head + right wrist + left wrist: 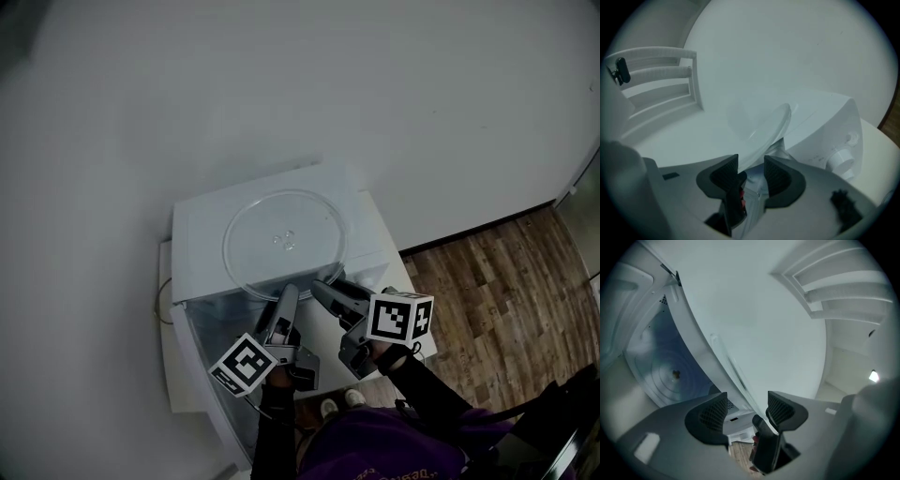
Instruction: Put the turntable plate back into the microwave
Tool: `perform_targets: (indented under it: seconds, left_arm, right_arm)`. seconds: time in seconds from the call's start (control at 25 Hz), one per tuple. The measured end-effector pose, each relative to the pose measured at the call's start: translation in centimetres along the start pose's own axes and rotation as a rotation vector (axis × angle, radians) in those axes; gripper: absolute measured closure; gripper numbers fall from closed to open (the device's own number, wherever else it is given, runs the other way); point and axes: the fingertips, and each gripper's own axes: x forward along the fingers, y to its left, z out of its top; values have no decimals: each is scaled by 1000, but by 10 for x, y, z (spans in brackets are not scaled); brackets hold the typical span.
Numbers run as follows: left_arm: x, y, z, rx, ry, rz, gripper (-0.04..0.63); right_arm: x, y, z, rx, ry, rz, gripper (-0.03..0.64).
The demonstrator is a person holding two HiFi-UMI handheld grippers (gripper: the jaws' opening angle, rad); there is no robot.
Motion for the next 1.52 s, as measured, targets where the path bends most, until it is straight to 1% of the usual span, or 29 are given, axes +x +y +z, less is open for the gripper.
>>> perform_targets:
  seconds: [0.08, 0.24, 0.28, 0.4, 0.48, 0.6, 0.76, 0.8, 1.0, 1.16, 1.32, 1.52]
  left_arm:
    - [2, 1, -1, -17, 2, 0, 318]
    - [7, 0, -3, -119, -2, -49, 335]
    - [8, 1, -3, -132, -2, -54, 336]
    - [9, 4, -3, -137, 3, -50, 353]
    - [9, 4, -3, -157, -7, -53, 387]
    - [10, 2, -2, -163, -25, -70, 400]
    - [10, -4, 4, -133, -47, -77, 489]
    - [11, -4, 5, -137, -52, -75, 497]
    - [12, -3, 3, -225, -89, -96, 514]
    - [11, -2, 3, -226, -105, -93, 517]
    - [12, -10, 4, -242, -114, -142, 517]
    - [11, -9, 2, -259, -121, -149, 518]
  right_arm:
    - [0, 0, 0, 24, 0, 7, 451]
    - [3, 2, 4, 58, -19, 22, 451]
    - [4, 2, 4, 56, -22, 19, 451]
    - [5, 1, 4, 66, -31, 19, 453]
    - [5, 2, 5, 83, -40, 26, 453]
    - [4, 0, 5, 82, -42, 22, 453]
    - [7, 1, 3, 92, -25, 33, 463]
    - [7, 2, 3, 99, -24, 36, 466]
    - [7, 0, 3, 120, -33, 37, 480]
    - [6, 0, 3, 129, -32, 42, 486]
    - [6, 0, 2, 131, -28, 43, 488]
    - [5, 2, 3, 113, -24, 43, 492]
